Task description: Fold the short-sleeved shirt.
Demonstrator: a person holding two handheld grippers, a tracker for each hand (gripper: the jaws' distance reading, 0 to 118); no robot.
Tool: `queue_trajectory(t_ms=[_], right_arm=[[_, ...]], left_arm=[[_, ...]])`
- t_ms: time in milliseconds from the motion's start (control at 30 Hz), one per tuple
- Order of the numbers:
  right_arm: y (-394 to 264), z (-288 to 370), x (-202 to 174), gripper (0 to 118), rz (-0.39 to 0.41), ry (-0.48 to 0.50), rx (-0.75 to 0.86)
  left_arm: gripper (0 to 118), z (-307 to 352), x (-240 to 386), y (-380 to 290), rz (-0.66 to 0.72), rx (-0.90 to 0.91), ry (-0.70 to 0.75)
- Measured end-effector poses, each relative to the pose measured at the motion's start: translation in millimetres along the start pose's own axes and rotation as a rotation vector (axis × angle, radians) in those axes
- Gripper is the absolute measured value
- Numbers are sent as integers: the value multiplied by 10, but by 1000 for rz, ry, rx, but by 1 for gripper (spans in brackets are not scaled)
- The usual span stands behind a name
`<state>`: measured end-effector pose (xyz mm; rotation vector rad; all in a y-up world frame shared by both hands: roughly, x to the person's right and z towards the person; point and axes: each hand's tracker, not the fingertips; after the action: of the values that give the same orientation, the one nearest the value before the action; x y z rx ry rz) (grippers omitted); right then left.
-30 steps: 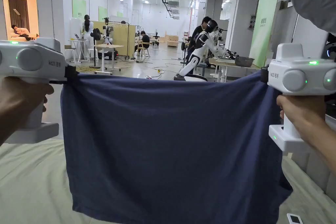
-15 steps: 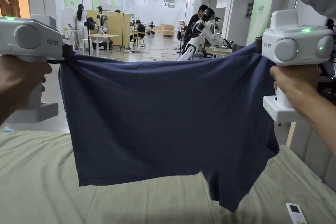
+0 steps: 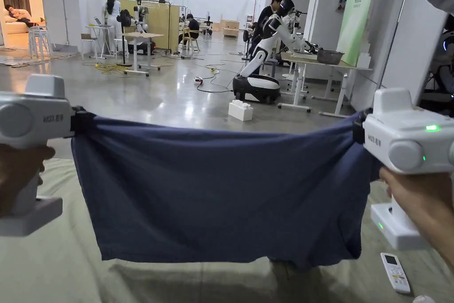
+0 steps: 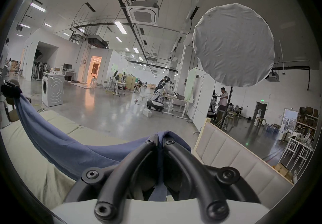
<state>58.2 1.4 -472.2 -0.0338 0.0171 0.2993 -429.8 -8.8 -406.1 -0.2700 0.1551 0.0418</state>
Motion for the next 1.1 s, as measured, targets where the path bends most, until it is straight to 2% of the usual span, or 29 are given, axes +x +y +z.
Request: queue_trajectory(t_ms=[67,133,200,233,367,433,500,700,800,933,1000,1100], right_arm=[[-95,188,-19,5,8,13,-8],[-210,416,-18,5,2,23,-16],[-388,567,2,5,15,32,-33],[-436,641,-1,5,19,33,-38],[-751,1042,-69,5,27,74,-123],[-923,1275,-132,5,51,80,-152],[-1133,1477,-173,5,29,99,-184],[-1802,1960,-354,5,51,136,-378],[-2165,2115,-451,5,67,166,-481],[-2636,2281,-532,5,17,196,-662],[-2804,2312,-560,5,53,227,-682],[-3045,2363,-590,5,63,247,-763]], left_arm=[[5,228,37,-142,1,5,-5],[5,-361,-719,-371,17,7,-6],[5,-265,-872,-606,8,1,-12],[5,144,-580,-655,-5,17,-2],[5,672,-453,-1098,7,-33,-18],[5,881,-404,-1371,11,-65,-24],[5,1057,-393,-1616,38,-102,-21],[5,1549,-320,-2356,104,-252,-17],[5,1579,-394,-2712,104,-370,-32],[5,1601,-396,-3182,79,-512,-35],[5,1621,-393,-3373,85,-566,-28],[5,1534,-482,-3600,70,-654,-18]])
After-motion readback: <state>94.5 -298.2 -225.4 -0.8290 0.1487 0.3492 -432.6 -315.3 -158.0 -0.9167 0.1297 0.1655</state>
